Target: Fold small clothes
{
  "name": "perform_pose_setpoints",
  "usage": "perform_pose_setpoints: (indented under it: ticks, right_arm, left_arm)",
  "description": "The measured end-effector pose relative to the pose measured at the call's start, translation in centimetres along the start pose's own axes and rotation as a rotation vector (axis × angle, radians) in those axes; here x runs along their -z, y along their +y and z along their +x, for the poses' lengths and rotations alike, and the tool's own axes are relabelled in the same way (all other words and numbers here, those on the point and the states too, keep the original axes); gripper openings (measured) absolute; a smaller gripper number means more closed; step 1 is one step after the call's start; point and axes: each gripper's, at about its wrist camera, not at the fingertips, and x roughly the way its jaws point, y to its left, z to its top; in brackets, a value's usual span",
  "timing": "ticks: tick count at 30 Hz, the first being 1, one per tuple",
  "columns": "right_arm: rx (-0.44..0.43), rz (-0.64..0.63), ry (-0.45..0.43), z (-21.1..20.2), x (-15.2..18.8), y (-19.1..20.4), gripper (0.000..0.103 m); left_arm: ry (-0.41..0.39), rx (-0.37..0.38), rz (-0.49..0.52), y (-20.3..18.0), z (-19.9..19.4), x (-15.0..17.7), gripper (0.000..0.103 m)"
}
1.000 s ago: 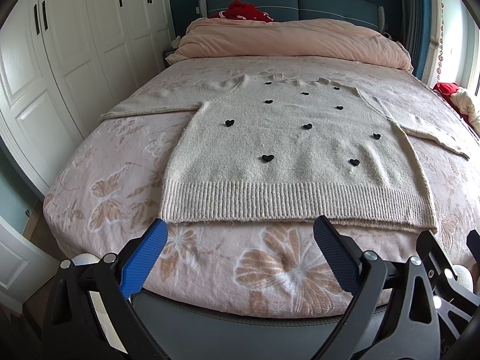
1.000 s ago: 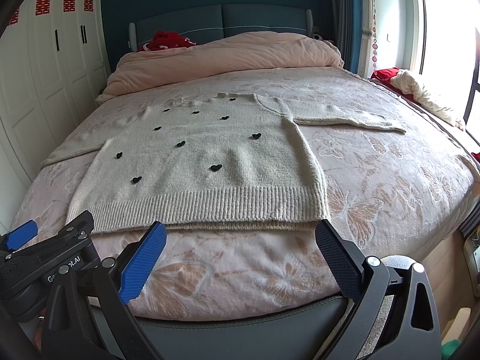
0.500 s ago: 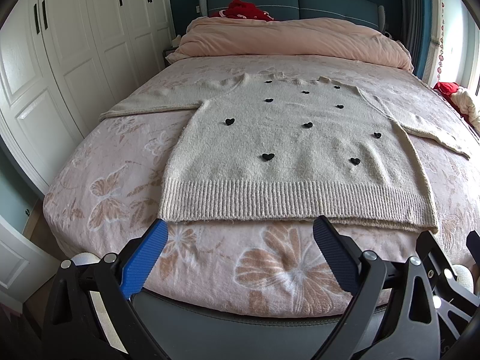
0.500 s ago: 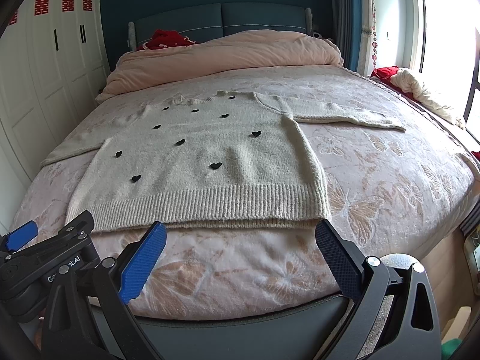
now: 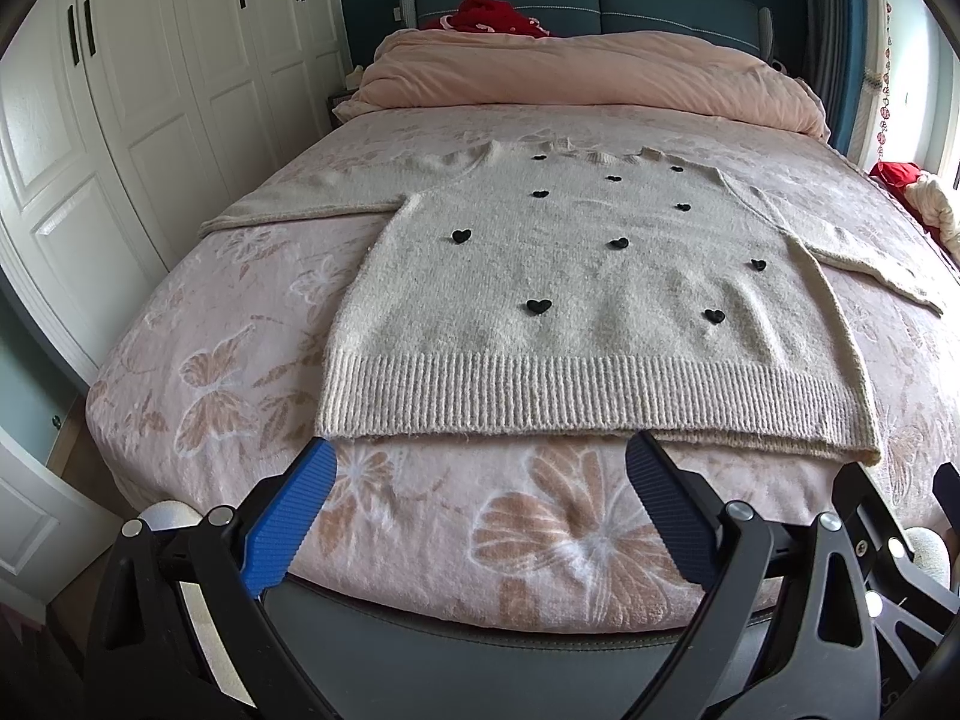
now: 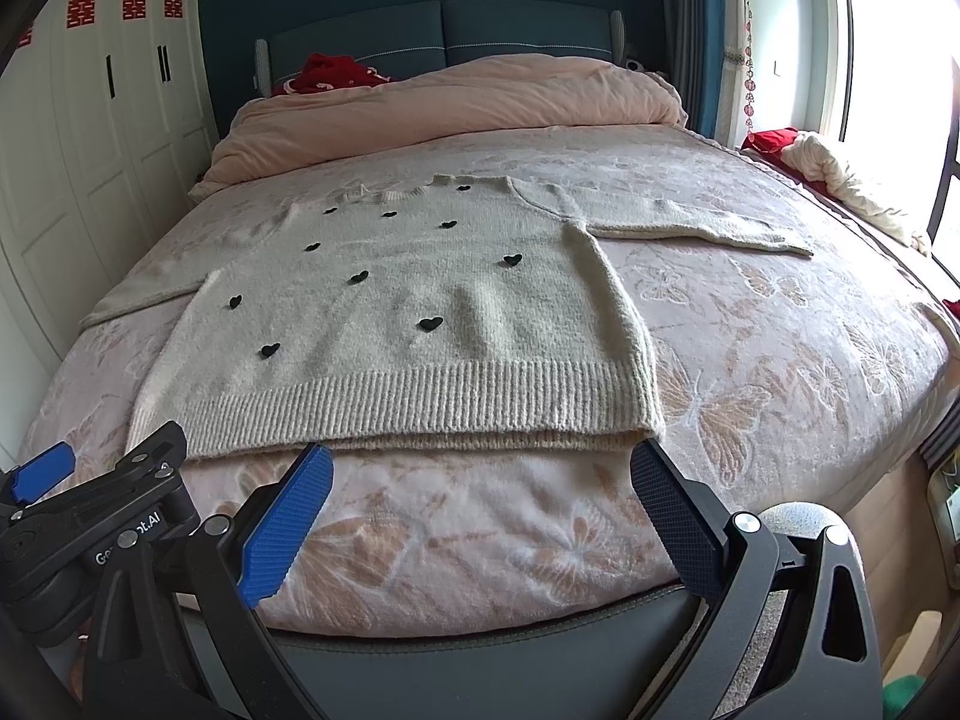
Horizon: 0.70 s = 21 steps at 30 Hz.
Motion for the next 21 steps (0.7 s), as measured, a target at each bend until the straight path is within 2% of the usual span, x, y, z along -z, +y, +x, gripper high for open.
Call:
perform_pose_setpoints:
  ticks: [6, 9, 12, 16, 17, 18, 19, 21]
  right_arm:
    - [-0.031, 0.005, 0.030, 0.9, -0.1, 0.0, 0.098]
    - [-0.052, -0.003, 0.042, 1.5, -0.5, -0.2, 0.098]
    - [-0.078, -0.013, 0.037, 2.4, -2.1, -1.3, 0.098]
    - [-0.127, 0.130, 0.035, 5.5, -6.9, -7.9, 0.098]
    - [-0.141, 0.220, 0.037, 7.5, -9.0, -11.7, 0.098]
    - [-0.137, 0.273, 0.038, 8.7, -10.1, -13.9, 0.098]
    - [-0.126, 0.371, 0.037, 11.0, -11.8, -18.0, 0.098]
    - [-0.074, 0.484, 0.039, 14.2, -14.0, -23.3, 0.097]
  left_arm:
    - [0.003, -0.010, 0.005, -0.2, 0.3, -0.1, 0.095]
    - [0.003, 0.008, -0.005, -0.1, 0.3, -0.6, 0.096]
    - [-0.006, 0.012, -0.018, 0.2, 0.4, -1.8, 0.097]
    - [0.003, 0.030, -0.066, 1.5, 1.3, -4.1, 0.098]
    - [0.001, 0.026, -0.080, 1.8, 1.7, -4.6, 0.098]
    - [0.001, 0.023, -0.094, 2.1, 2.0, -5.1, 0.098]
    - [0.003, 0.015, -0.109, 2.4, 2.5, -5.7, 0.098]
    - [0.011, 0.002, -0.123, 2.6, 3.4, -6.5, 0.098]
